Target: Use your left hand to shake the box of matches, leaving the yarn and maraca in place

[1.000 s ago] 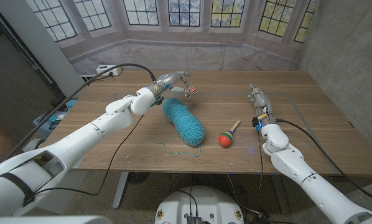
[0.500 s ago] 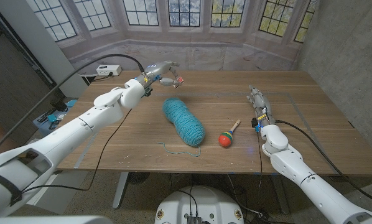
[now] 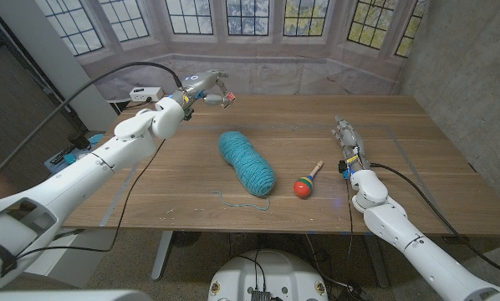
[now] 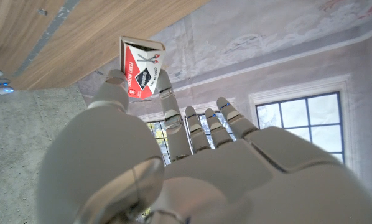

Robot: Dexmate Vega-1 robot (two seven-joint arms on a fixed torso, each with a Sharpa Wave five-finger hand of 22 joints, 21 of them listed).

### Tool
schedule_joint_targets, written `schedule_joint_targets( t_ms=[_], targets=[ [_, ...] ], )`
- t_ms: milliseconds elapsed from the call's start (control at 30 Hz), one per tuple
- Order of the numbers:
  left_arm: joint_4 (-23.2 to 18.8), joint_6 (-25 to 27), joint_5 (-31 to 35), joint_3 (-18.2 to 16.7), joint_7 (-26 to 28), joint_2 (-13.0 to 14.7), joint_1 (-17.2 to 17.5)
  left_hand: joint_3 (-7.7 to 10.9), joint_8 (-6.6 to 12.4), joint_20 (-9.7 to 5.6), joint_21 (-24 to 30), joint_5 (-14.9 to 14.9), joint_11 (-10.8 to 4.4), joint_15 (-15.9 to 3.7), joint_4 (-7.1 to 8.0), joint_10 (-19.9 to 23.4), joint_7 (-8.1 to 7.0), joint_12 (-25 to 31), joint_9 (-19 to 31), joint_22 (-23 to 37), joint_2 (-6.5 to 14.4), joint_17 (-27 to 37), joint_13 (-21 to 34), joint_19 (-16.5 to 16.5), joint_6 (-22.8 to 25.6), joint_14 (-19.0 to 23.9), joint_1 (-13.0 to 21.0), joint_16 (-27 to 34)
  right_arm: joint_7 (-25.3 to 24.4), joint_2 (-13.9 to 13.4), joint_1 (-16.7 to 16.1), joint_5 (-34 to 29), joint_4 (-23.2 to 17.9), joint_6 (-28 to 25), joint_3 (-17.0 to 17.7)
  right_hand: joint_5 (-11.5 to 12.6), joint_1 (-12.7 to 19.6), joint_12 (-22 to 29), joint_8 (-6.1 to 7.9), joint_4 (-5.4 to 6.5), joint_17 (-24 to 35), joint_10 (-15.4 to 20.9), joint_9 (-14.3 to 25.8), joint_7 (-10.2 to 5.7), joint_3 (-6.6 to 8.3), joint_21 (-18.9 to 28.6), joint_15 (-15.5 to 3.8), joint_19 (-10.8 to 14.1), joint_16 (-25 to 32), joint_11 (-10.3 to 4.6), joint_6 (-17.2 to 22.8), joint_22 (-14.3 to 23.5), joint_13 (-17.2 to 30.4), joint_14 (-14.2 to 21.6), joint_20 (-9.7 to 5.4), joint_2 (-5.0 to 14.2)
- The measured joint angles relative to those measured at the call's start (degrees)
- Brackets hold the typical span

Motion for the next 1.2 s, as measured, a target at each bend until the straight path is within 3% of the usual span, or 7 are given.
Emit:
schedule_joint_targets(
  t_ms=[267,667,1200],
  targets=[
    [-1.3,1.2,0.3,-2.0,0.2,1.9,0.1,0.0,-0.01,0.0,0.0,0.0,0.0,0.0,0.0,0.0,0.0,0.0,0.0,0.0,0.0,0.0,0.0,0.0,0.0,0.0,0.0,0.0,0.2,0.2,-0.1,0.1,0.3,0.9,0.0,0.0,0.0,0.0,0.0,0.16,0.0,0.0,0.0,0.0,-0.16,0.0,0.0,0.0,0.0,0.0,0.0,0.0,0.0,0.0,0.0,0.0],
    [-0.8,1.2,0.5,-2.4,0.2,2.5,-0.9,0.0,-0.12,0.0,0.0,0.0,0.0,0.0,0.0,0.0,0.01,0.0,0.0,0.0,0.1,0.0,0.0,0.0,0.0,0.0,-0.1,0.0,0.3,0.5,0.0,0.1,0.7,1.1,-0.1,0.0,0.0,0.0,0.0,0.16,0.0,0.0,0.0,0.0,-0.16,0.0,0.0,0.0,0.0,0.0,0.0,0.0,0.0,0.0,0.0,0.0],
    [3.7,-2.3,-1.0,0.3,0.5,-0.7,-2.6,0.0,-0.27,0.0,0.0,0.0,0.31,0.0,0.0,0.3,0.01,-0.2,0.0,0.0,0.2,0.0,0.0,0.0,0.0,0.0,-0.2,0.0,0.3,0.7,0.7,0.1,0.6,0.9,-0.2,0.0,0.0,0.0,0.0,0.16,0.0,0.0,0.0,0.0,-0.16,0.0,0.0,0.0,0.0,0.0,0.0,0.0,0.0,0.0,0.0,0.0]
  ],
)
